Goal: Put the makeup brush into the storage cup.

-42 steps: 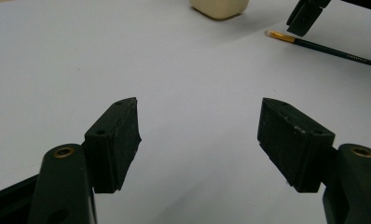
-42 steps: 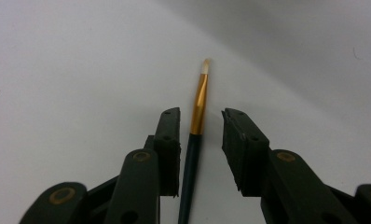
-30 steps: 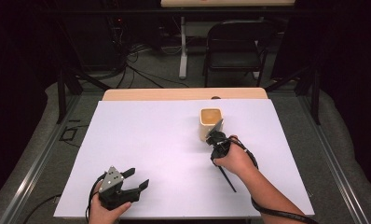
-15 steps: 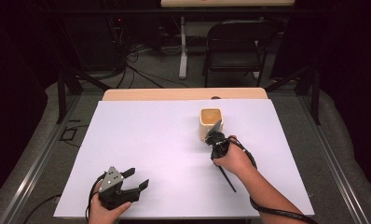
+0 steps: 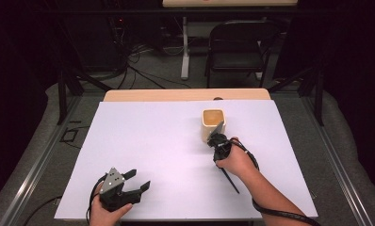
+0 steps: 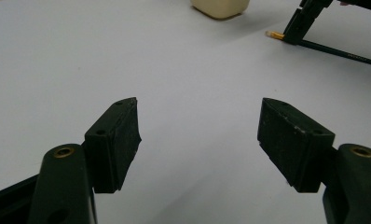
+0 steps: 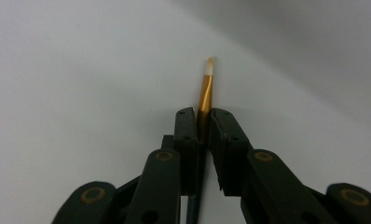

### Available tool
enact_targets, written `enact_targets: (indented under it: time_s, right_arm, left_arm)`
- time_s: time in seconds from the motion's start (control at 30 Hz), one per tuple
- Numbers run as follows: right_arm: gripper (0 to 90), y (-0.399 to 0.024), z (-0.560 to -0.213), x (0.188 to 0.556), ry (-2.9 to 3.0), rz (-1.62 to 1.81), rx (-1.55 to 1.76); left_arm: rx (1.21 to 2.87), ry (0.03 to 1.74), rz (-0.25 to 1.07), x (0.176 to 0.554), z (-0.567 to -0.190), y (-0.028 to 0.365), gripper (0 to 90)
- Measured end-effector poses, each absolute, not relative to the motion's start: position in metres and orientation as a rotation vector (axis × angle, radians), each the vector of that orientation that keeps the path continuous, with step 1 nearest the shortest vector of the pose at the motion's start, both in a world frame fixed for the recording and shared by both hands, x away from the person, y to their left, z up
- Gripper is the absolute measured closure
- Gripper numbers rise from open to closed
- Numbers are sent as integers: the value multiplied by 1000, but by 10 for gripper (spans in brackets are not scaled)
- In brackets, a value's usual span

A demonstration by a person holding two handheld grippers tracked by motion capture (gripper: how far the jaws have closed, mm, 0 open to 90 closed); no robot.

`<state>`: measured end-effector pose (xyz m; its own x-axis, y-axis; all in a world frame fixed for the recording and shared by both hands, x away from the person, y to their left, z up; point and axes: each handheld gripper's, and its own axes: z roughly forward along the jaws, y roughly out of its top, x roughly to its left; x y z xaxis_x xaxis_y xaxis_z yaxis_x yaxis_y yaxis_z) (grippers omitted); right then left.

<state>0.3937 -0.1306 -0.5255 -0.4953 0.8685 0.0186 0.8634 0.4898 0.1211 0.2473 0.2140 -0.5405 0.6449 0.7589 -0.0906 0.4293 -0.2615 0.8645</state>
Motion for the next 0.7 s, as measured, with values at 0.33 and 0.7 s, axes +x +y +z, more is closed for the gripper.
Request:
enact_targets:
  time_s: [0.33,0.7]
  right_arm:
    - [830,-130,-525,395,2685,131,1555]
    - [838,-131,-527,395,2684,173,1553]
  left_arm:
    - [1896,939,426,247,-540,215,293]
    - [1897,938,427,247,-540,215,293]
